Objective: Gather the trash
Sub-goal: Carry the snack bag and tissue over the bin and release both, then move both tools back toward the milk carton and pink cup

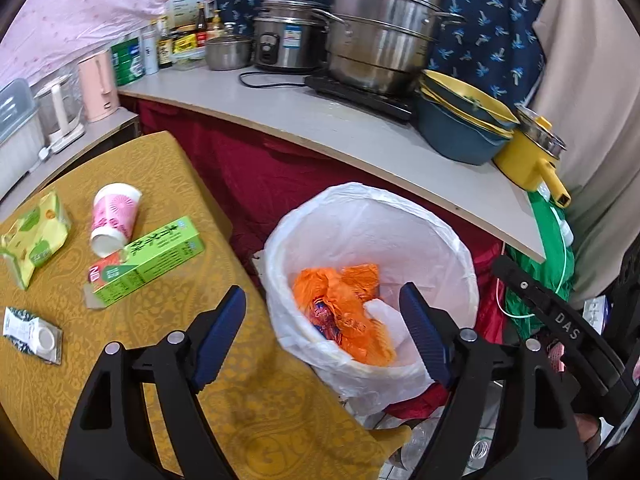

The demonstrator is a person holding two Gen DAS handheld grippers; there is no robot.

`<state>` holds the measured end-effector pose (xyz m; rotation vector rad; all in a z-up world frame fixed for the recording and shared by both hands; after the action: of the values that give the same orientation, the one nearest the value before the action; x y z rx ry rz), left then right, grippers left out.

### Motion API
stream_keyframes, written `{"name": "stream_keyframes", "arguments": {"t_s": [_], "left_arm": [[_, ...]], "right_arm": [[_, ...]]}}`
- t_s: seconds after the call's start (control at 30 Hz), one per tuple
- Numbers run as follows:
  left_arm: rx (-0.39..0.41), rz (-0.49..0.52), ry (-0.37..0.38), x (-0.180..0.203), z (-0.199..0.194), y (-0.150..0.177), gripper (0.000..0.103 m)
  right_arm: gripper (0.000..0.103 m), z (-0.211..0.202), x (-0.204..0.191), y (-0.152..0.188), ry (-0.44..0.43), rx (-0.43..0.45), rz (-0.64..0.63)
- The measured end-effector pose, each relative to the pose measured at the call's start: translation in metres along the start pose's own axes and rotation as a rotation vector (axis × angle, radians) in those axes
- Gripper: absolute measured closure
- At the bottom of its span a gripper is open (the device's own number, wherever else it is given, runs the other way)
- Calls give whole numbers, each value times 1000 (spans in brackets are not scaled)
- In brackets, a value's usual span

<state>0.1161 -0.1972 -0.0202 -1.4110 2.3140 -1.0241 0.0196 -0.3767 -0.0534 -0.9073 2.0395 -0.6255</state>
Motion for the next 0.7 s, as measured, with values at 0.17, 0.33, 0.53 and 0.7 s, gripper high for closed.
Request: {"name": "stream_keyframes", "arguments": {"t_s": [0.17,0.33,0.53,0.7], "left_arm": [[13,-60,-51,-27,-9,4,23],[23,-133,-108,-60,-21,10,21],[39,-220,-209,-103,-39,18,18],[22,-308,-282,-143,-48,30,18]], "right_arm": [[77,-1,-17,2,-14,1,-30],[69,2,-42,6,-36,-5,-68],[65,9,-77,18,-77,-34,-118],[63,19,-110,32,-117,-71,-164]]}}
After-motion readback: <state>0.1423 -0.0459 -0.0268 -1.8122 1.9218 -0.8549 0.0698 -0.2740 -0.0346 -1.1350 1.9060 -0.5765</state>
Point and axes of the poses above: each gripper's, at about its wrist camera, not at the fingertips, and z roughly the way its jaws point, x to its right, y to its underside, the point moved 2 cm from there along z, roughly the way its jaws point
